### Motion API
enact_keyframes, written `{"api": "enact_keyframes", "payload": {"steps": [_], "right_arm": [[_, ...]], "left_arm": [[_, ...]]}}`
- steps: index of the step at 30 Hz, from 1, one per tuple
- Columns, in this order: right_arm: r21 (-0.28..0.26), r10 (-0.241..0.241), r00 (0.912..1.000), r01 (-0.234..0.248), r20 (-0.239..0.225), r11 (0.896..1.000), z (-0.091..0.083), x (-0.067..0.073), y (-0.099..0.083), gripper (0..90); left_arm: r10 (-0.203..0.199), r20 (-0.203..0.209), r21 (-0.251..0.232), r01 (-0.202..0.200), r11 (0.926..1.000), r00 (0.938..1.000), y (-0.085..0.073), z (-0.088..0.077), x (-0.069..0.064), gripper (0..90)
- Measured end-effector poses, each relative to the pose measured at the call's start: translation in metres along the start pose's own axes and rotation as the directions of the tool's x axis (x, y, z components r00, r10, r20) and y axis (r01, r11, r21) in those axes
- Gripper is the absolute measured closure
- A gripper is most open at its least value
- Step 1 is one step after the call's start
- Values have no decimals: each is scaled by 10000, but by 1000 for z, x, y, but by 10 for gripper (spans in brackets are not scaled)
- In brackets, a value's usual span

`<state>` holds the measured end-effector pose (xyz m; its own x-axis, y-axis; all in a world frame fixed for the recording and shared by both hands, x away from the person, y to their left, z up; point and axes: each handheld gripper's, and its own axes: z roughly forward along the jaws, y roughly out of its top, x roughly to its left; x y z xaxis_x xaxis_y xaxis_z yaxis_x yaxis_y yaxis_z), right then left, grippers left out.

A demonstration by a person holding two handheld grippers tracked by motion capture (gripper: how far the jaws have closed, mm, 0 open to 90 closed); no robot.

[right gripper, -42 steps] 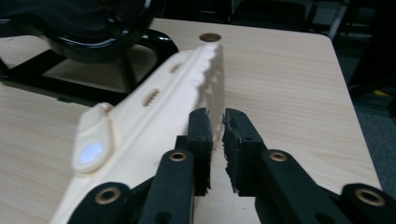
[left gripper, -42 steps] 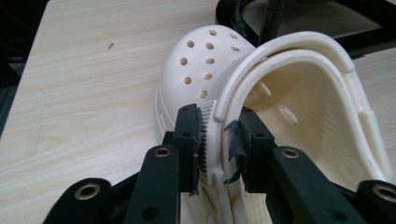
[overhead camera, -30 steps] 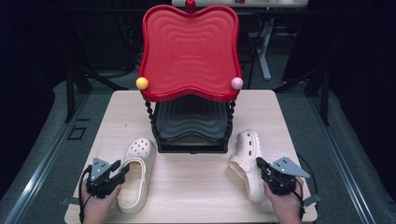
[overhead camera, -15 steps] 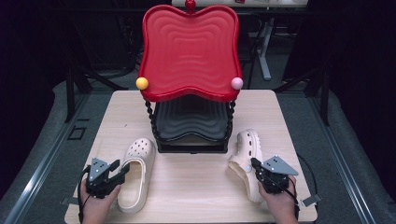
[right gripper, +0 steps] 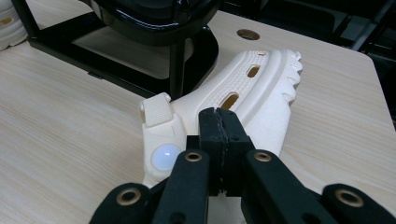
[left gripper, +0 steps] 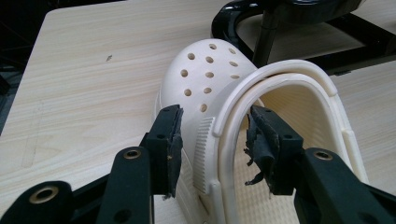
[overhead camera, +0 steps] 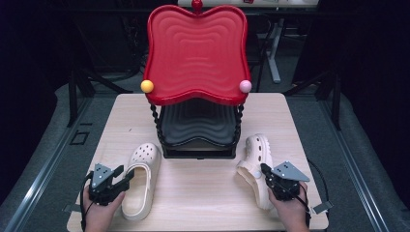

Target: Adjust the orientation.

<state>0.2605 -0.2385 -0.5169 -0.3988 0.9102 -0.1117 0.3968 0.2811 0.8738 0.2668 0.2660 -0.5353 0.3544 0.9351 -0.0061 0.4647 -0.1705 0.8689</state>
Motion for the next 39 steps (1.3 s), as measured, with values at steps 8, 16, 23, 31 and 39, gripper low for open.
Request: {"api": "enact_keyframes", "payload": {"steps": [8, 16, 23, 31, 39], "right_arm": [[4, 362, 9993, -362, 104, 9993, -5, -8, -1, 900], [-22, 710, 9962, -710, 494, 9975, -9, -14, -2, 900], [-79, 1716, 9792, -1717, 1082, 9851, -16, -37, -8, 900], [307, 2971, 9431, -3048, 1490, 9519, -15, -74, -22, 900], [1336, 5128, 8557, -5173, 688, 8453, 9, -104, -52, 900]], "left_arm": [[-68, 52, -103, 68, 9999, 10000, 0, -2, 0, 547], [-123, 48, -206, 124, 9997, 9999, 0, -3, 2, 547], [-151, 61, -195, 152, 9997, 9999, 0, -3, 2, 544], [-173, 76, -200, 175, 9996, 9998, 0, -2, 2, 544], [-223, 95, -227, 225, 9995, 9997, 0, -2, 2, 541]]}}
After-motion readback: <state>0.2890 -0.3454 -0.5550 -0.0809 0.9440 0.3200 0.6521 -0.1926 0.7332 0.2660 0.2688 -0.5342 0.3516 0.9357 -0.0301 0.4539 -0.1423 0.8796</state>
